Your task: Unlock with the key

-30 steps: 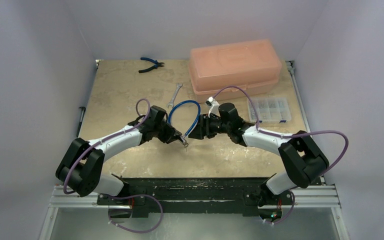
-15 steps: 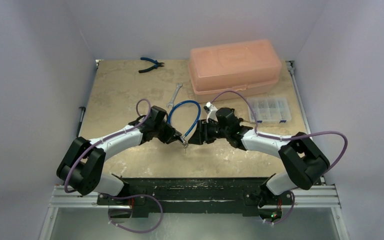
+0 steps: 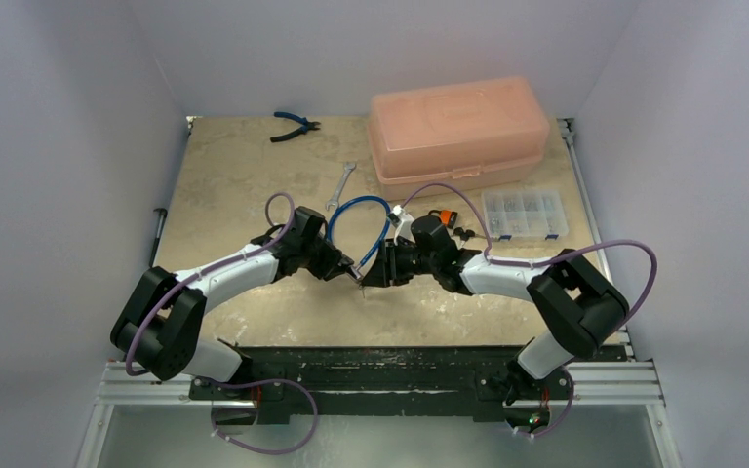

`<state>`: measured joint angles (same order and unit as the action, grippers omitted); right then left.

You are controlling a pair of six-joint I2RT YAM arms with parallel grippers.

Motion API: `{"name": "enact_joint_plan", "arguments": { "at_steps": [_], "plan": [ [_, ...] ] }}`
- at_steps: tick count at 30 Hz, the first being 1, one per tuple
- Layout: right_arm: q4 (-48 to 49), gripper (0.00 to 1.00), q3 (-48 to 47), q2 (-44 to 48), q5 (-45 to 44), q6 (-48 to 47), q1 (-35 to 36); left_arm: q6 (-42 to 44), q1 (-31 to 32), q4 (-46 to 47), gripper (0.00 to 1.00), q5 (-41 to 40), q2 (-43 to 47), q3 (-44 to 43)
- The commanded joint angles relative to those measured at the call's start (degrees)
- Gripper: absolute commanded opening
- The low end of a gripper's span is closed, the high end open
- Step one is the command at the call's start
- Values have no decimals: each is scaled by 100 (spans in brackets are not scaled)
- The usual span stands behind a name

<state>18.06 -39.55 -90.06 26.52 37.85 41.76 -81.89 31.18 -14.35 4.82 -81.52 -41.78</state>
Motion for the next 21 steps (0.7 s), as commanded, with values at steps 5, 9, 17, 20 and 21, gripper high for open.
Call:
{"name": "enact_joint_plan", "arguments": {
  "at_steps": [5, 9, 17, 20, 21],
  "plan": [
    [303, 32, -290, -124, 11, 87, 98, -7, 2, 384, 0, 39, 92, -120],
    [303, 31, -314, -153, 11, 91, 126, -13, 0, 395, 0, 37, 92, -120],
    [276, 0, -312, -219, -25, 37, 165, -25, -2, 389, 0, 62, 114, -131],
    [17, 0, -406, -223, -168, -130, 166, -29, -2, 361, 0, 84, 140, -129],
    [-105, 0, -464, -230, -263, -208, 170, -19, 0, 344, 0, 89, 148, -129]
  ]
}}
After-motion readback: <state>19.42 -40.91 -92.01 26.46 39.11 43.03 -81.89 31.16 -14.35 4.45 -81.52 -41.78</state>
